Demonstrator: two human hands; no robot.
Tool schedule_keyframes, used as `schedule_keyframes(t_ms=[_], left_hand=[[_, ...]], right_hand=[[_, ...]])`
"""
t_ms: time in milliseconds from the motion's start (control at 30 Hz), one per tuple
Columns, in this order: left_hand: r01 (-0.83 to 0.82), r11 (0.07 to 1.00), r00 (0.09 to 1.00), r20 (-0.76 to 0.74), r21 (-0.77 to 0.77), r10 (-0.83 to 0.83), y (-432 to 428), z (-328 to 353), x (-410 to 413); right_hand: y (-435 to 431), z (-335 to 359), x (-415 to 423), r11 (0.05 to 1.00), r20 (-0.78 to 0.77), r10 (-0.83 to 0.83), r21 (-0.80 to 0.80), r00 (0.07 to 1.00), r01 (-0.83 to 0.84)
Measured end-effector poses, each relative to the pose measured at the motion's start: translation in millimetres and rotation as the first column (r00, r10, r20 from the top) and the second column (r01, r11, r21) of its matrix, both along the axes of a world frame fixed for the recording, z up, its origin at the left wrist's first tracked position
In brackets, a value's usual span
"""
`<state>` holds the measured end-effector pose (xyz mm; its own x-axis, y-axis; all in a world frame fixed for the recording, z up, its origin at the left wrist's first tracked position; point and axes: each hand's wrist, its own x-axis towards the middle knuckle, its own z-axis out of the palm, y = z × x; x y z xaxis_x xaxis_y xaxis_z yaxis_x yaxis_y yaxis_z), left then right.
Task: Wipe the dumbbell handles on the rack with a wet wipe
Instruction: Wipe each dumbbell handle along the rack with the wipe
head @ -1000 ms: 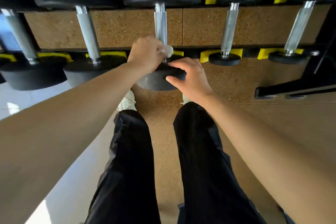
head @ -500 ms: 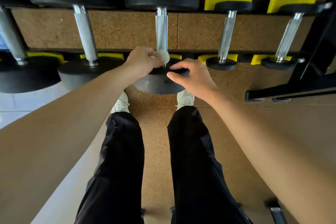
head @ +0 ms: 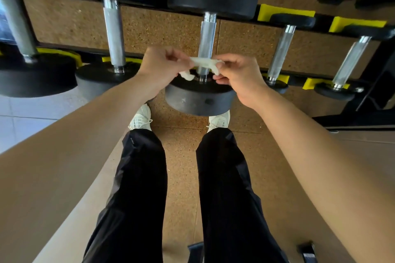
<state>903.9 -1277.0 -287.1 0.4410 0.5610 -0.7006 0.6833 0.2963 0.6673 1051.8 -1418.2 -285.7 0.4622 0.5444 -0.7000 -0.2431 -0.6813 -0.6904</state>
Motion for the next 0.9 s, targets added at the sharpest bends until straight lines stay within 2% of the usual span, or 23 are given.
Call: schedule_keyframes(t_ms=[100,167,267,367,467,533,633,700,800,867,900], left_hand=[[0.105,0.992,0.994,-0.022,0.071,-0.104,7,-10,-10],[0.297,0.938,0.954,-0.094,0.177,-0.284,11,-18,-14],[0.495,0.836,0.860,-0.268,0.238,-0.433,15,-22,-16],[0.597,0.775,0.774,-0.401,0.207,-0.490,20,-29,-15],[0.613,0.775,0.742,-0.444,0.150,-0.501,25,-39,-8],[0.609,0.788,0.751,-0.387,0.090,-0.536,25,-43,1],[0.704,0.707,0.690,-0.311,0.076,-0.654,18,-43,15],[0.708,0.699,0.674,-0.389,0.099,-0.628,17,-51,18],[0.646,0.753,0.626,-0.653,0.127,-0.426,23,-62,12],[0.635,0.764,0.616,-0.671,0.112,-0.413,26,-64,7],[0.653,0.753,0.631,-0.611,0.084,-0.478,27,-65,7]], right_hand=[[-8,-6,9,0.994,0.082,0.090,-0.068,0.993,-0.085],[-11,-12,10,0.975,0.169,0.208,-0.120,0.963,-0.189],[-8,-18,9,0.888,0.314,0.455,-0.232,0.833,-0.397],[3,-22,4,0.831,0.325,0.555,-0.262,0.766,-0.490],[14,-28,2,0.764,0.320,0.644,-0.308,0.695,-0.566],[15,-33,11,0.721,0.297,0.688,-0.387,0.663,-0.575],[4,-41,29,0.704,0.256,0.684,-0.477,0.684,-0.526],[3,-43,28,0.716,0.262,0.676,-0.455,0.689,-0.530],[15,-39,8,0.733,0.297,0.680,-0.301,0.671,-0.609],[18,-42,2,0.740,0.327,0.672,-0.270,0.664,-0.616],[16,-45,4,0.743,0.333,0.669,-0.295,0.664,-0.600]])
